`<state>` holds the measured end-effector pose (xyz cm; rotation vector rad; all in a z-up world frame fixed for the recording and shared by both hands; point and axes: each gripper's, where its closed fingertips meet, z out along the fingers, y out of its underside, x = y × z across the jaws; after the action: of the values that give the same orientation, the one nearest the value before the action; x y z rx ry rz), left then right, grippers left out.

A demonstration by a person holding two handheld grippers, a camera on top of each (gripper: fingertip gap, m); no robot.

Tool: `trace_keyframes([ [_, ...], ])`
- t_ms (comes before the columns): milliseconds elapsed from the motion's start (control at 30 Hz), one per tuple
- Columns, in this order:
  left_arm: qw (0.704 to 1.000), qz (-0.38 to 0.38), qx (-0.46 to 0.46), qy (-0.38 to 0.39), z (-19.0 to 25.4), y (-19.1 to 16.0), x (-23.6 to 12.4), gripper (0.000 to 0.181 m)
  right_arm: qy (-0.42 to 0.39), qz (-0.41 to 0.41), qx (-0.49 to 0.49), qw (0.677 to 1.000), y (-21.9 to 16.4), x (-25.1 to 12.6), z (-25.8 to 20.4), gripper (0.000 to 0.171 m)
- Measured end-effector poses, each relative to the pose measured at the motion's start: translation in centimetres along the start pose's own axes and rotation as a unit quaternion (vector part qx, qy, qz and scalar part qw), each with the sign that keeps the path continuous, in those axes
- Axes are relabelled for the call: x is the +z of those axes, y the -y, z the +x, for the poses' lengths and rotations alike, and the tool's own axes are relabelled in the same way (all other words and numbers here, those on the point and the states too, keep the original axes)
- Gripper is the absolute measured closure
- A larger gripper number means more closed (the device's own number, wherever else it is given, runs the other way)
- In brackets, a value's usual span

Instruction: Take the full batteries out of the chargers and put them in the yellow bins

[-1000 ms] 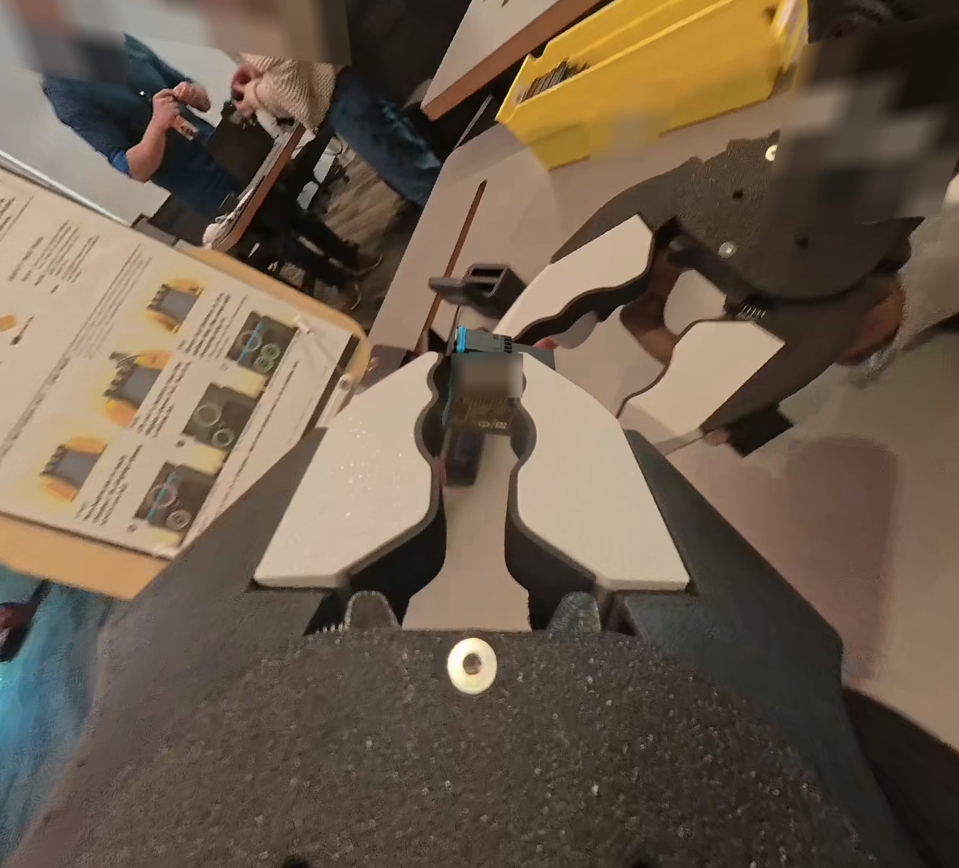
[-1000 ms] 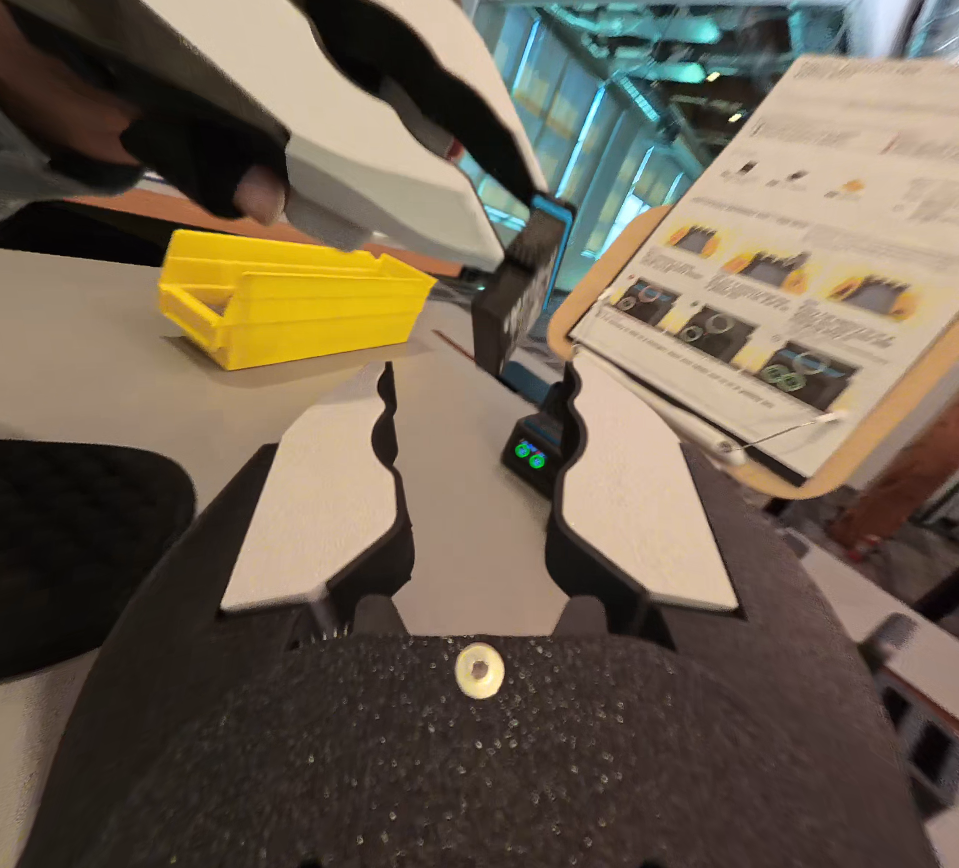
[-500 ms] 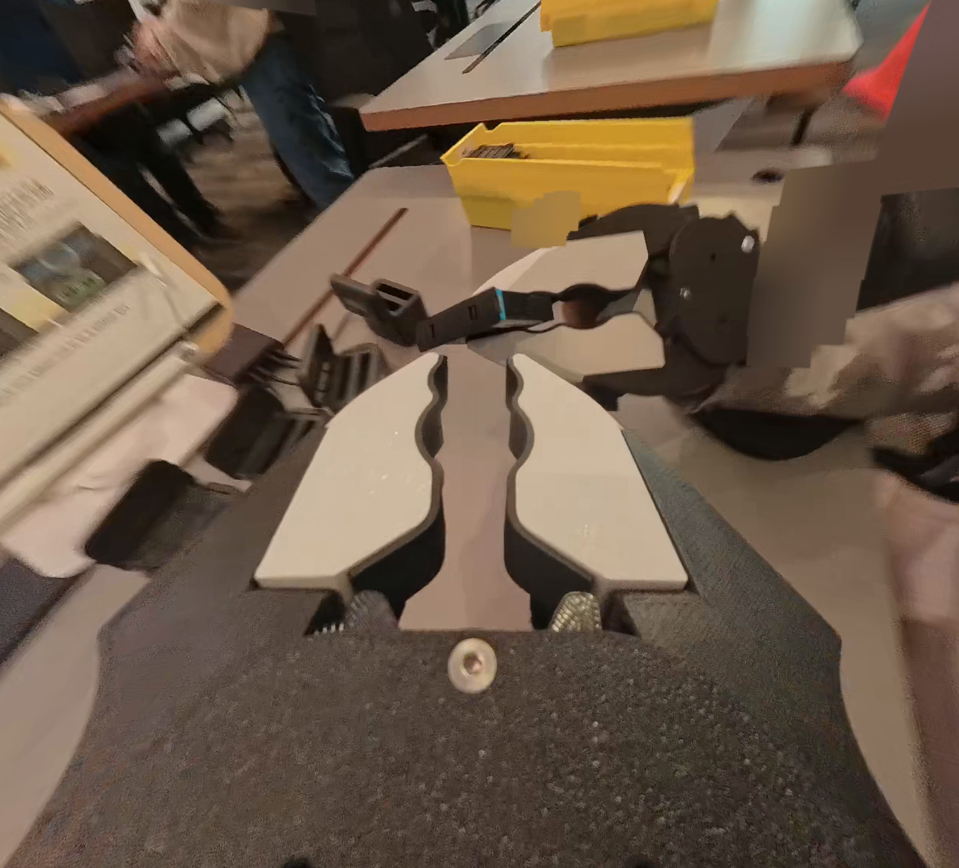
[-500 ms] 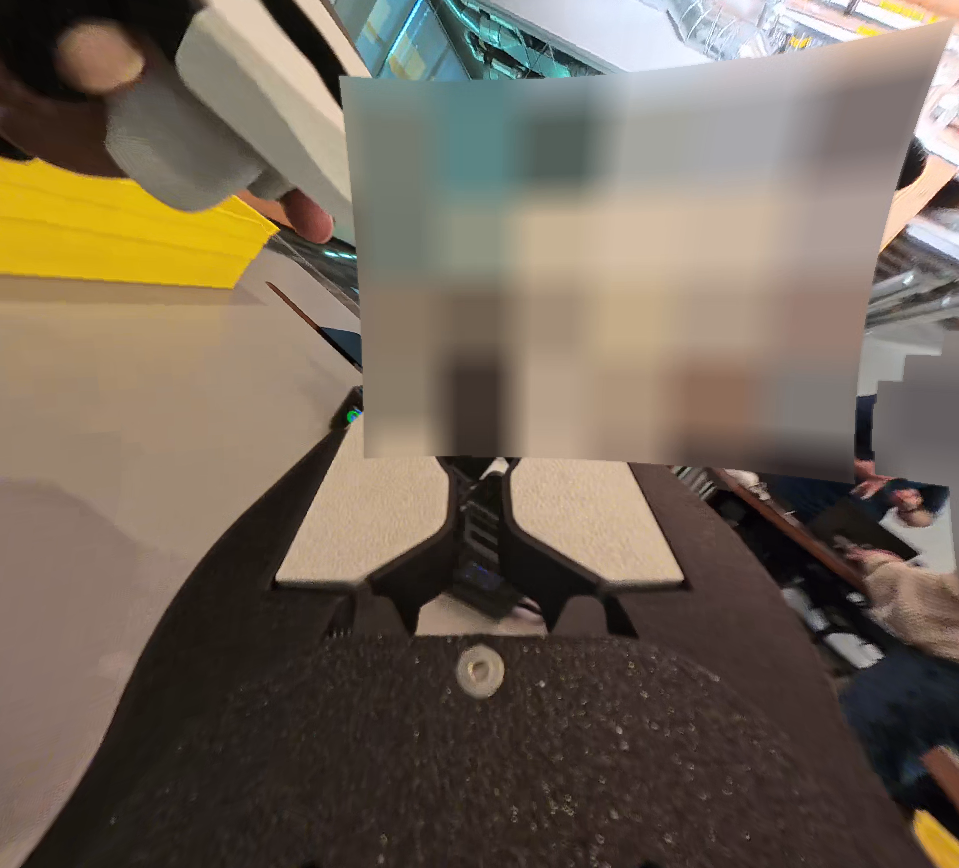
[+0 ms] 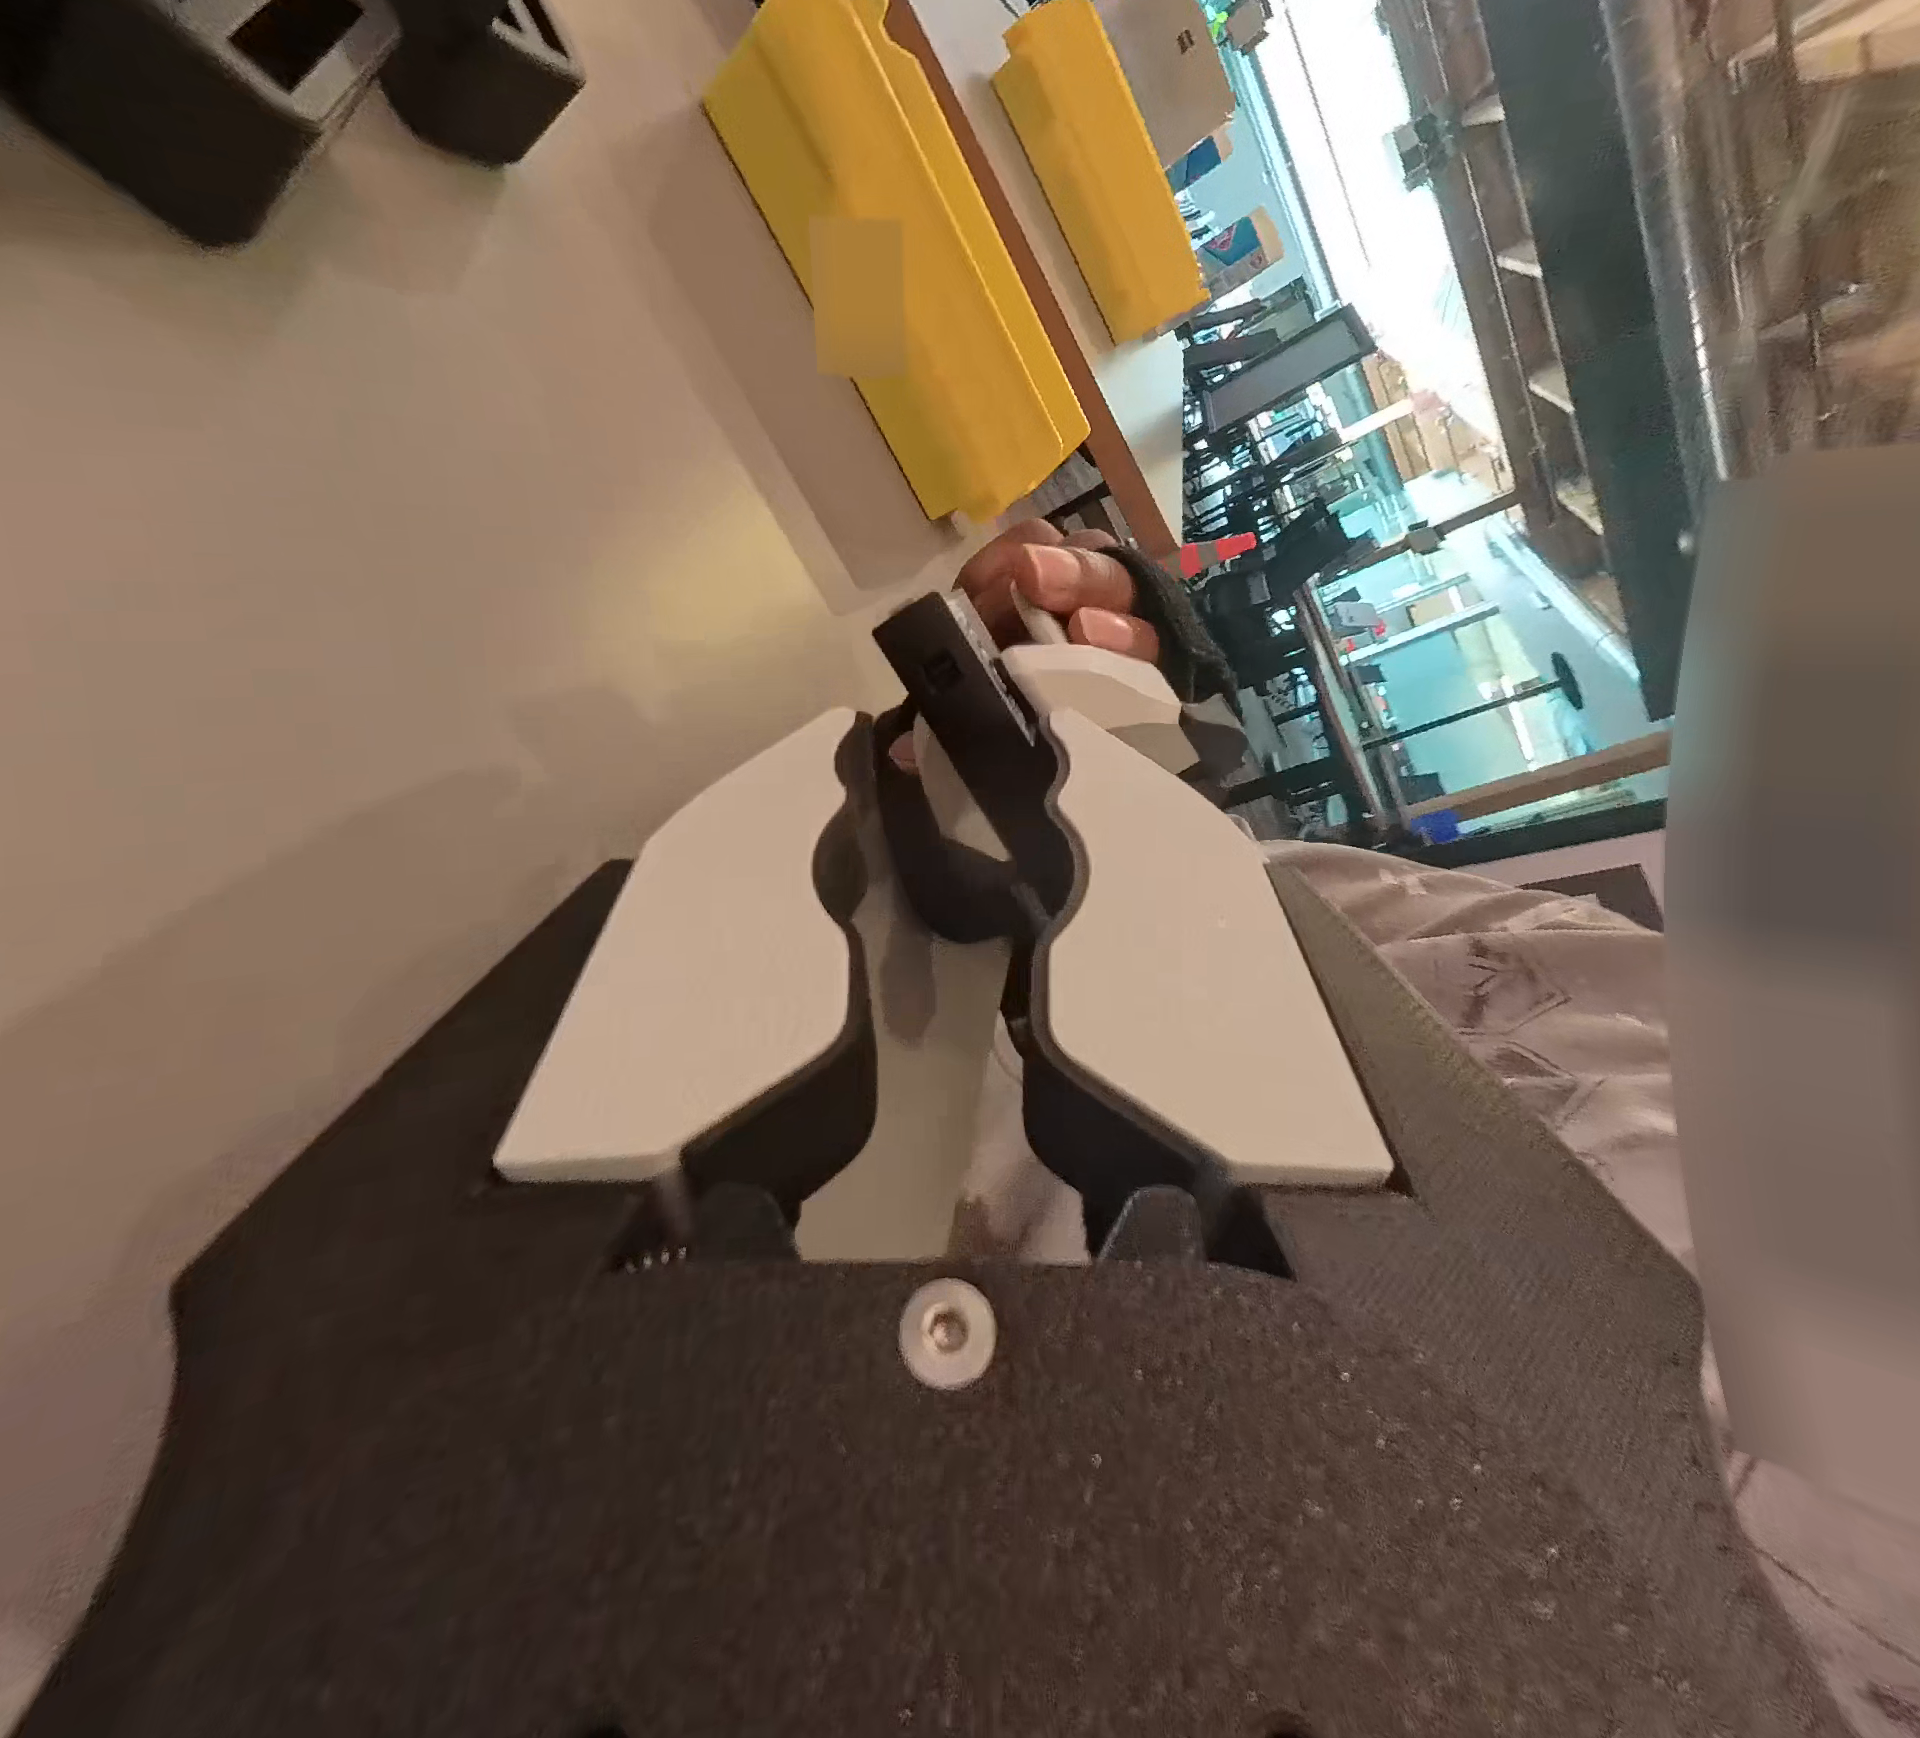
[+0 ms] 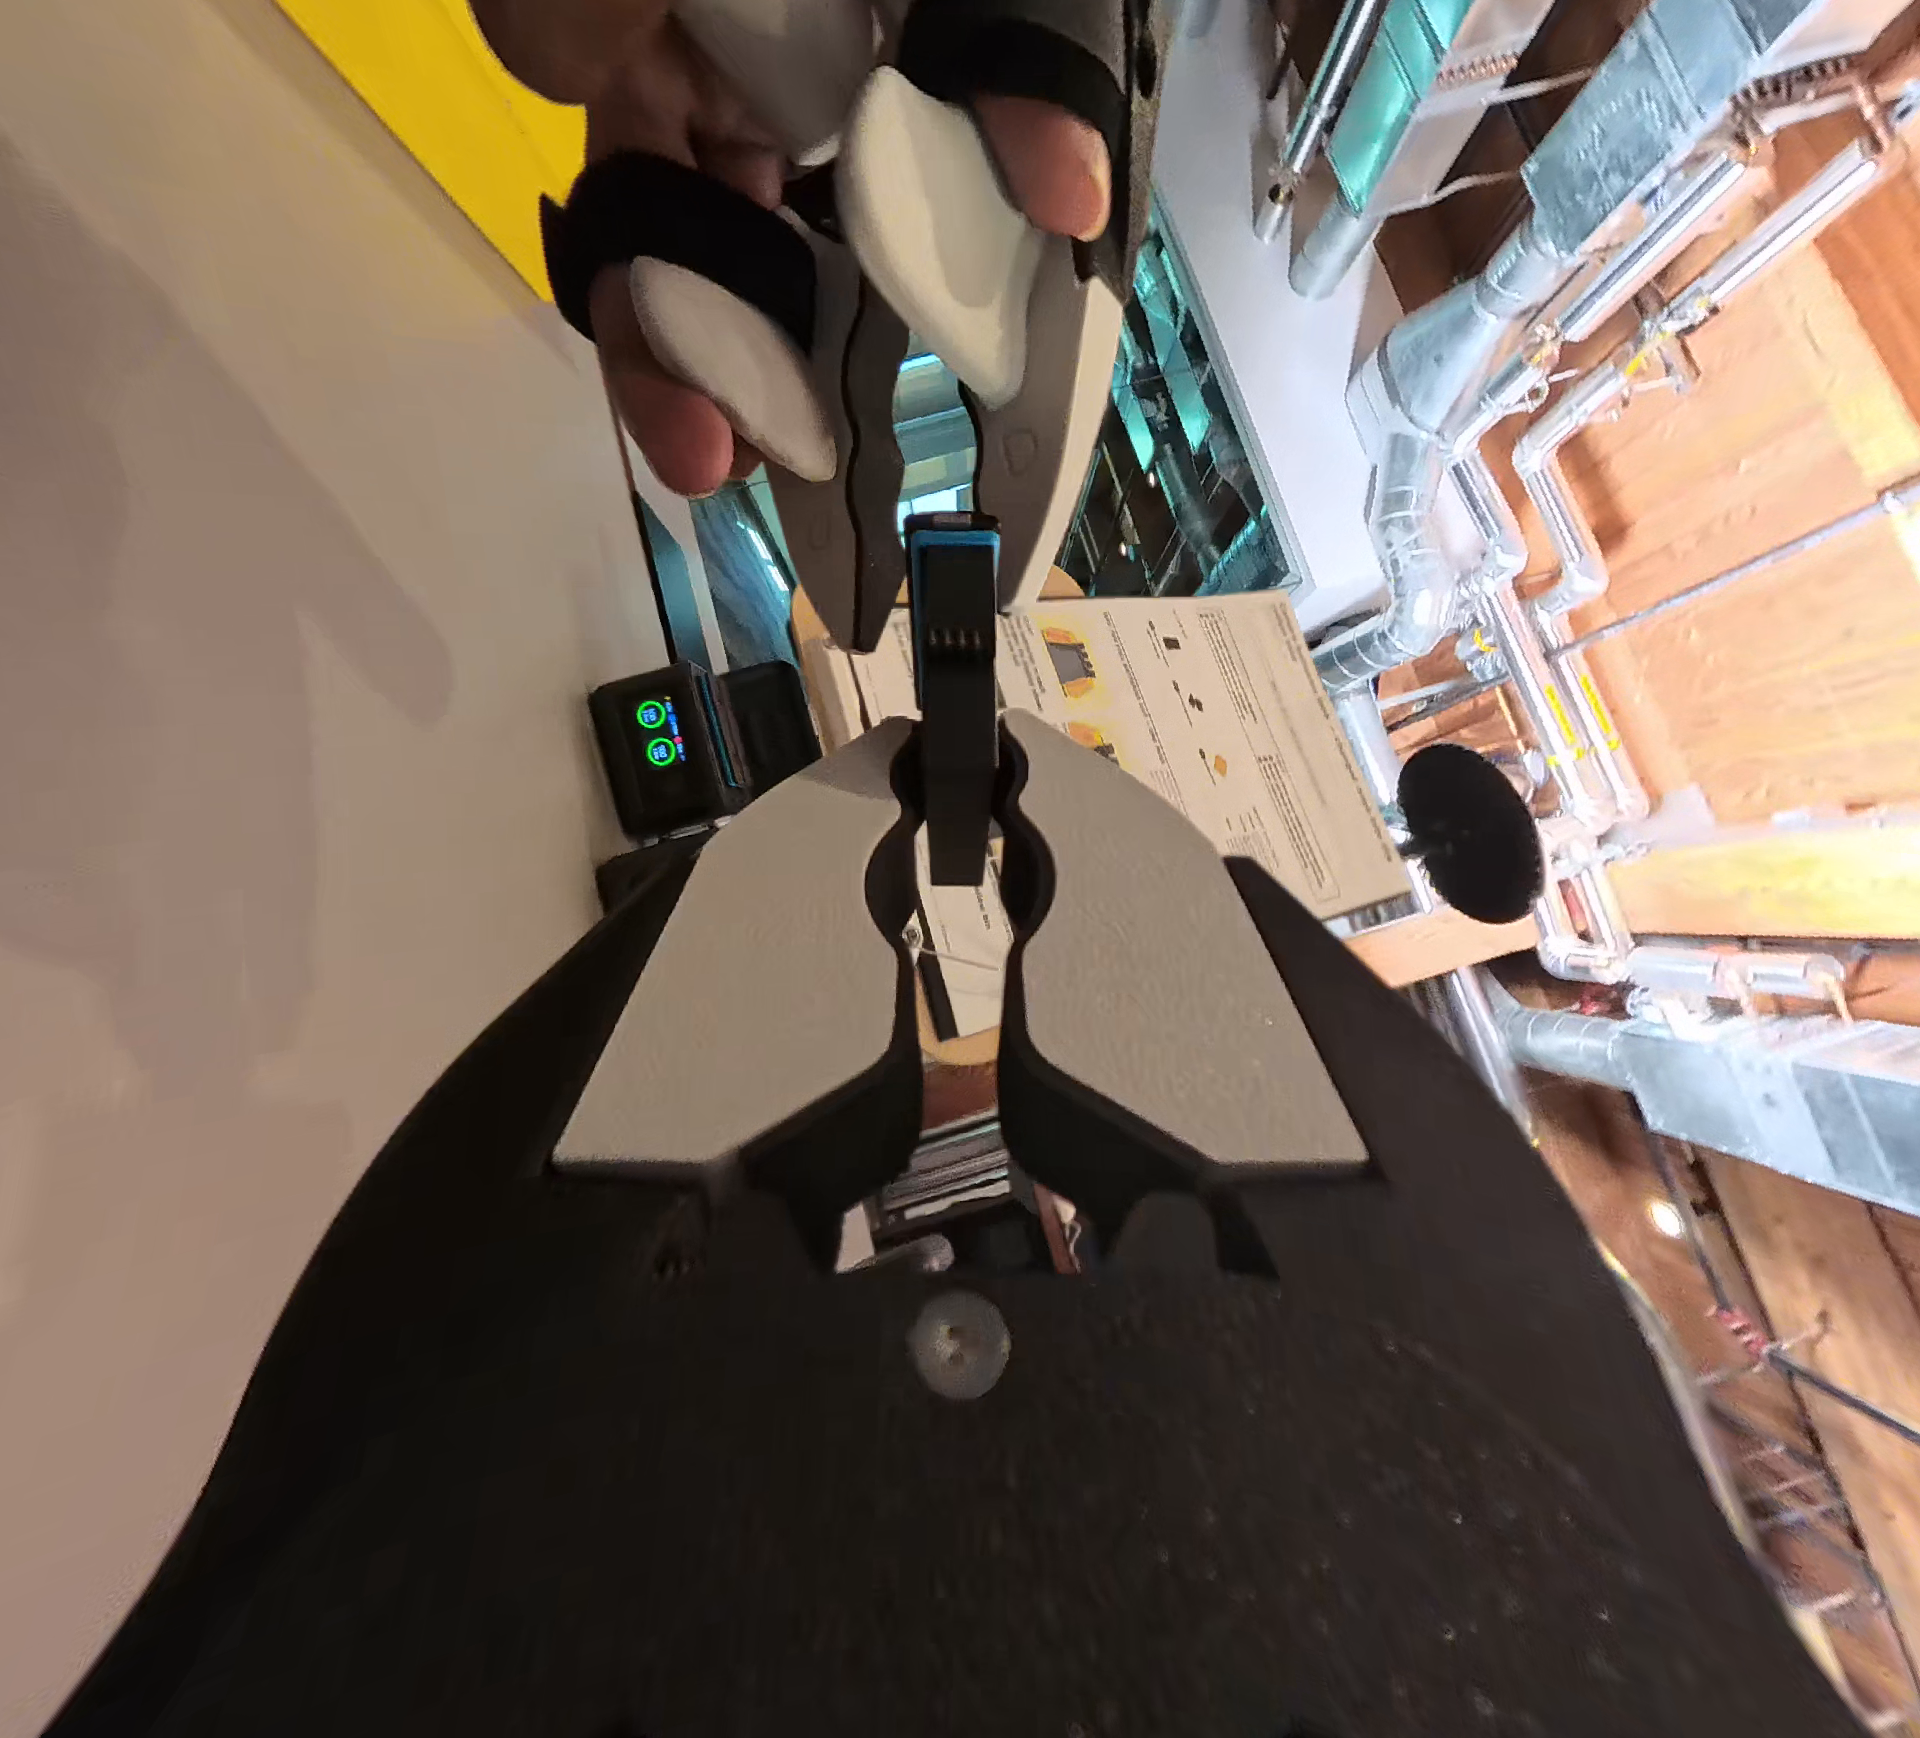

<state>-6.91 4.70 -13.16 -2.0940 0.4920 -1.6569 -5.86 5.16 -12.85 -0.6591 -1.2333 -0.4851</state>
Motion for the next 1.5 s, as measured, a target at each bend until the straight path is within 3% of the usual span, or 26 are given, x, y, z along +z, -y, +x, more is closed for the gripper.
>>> trace_keyframes([
  [267,0.998,-0.022,-0.064,0.005,-1.7,-1.8,-0.8,0.16,0.028,0.009,-0.062,0.998,1.5,0.4,-2.8,0.161],
  [367,0.995,-0.063,-0.073,-0.009,-1.5,-3.7,-0.2,0.159,0.031,0.009,-0.071,0.997,1.9,0.6,-3.2,0.161],
  [600,0.996,-0.07,-0.05,-0.015,-1.4,-3.2,0.1,0.162,0.029,0.004,-0.059,0.998,1.5,0.5,-3.1,0.16],
  [800,0.996,-0.055,0.067,-0.017,-0.9,-1.1,-0.5,0.165,0.022,-0.007,0.006,1.0,0.4,0.4,-2.0,0.146],
  [900,0.984,-0.045,0.175,0.0,-0.5,0.6,-1.3,0.166,0.035,-0.015,0.116,0.993,-1.0,0.3,-1.3,0.147],
  [1000,0.957,-0.035,0.288,0.025,-0.1,1.6,-1.8,0.166,0.114,0.005,0.312,0.943,-1.8,0.3,-2.0,0.143],
  [1100,0.928,-0.033,0.37,0.036,0.7,1.7,-1.7,0.166,0.181,0.059,0.501,0.844,-1.2,-0.1,-1.3,0.137],
  [1167,0.91,-0.039,0.411,0.034,1.4,1.2,-1.1,0.166,0.211,0.093,0.584,0.778,-0.7,-0.5,-0.4,0.127],
  [1233,0.895,-0.049,0.443,0.021,2.0,0.3,-0.2,0.166,0.238,0.111,0.621,0.738,-0.3,-0.8,-0.3,0.124],
  [1333,0.878,-0.056,0.475,-0.005,3.0,-0.7,1.3,0.166,0.278,0.123,0.632,0.712,0.6,-1.1,-0.9,0.122],
  [1400,0.873,-0.056,0.484,-0.02,3.4,-1.1,2.0,0.166,0.289,0.127,0.625,0.714,1.0,-1.3,-1.3,0.122],
  [1500,0.868,-0.051,0.495,-0.016,3.4,-0.9,2.7,0.166,0.283,0.144,0.601,0.734,0.9,-1.9,-0.9,0.157],
])
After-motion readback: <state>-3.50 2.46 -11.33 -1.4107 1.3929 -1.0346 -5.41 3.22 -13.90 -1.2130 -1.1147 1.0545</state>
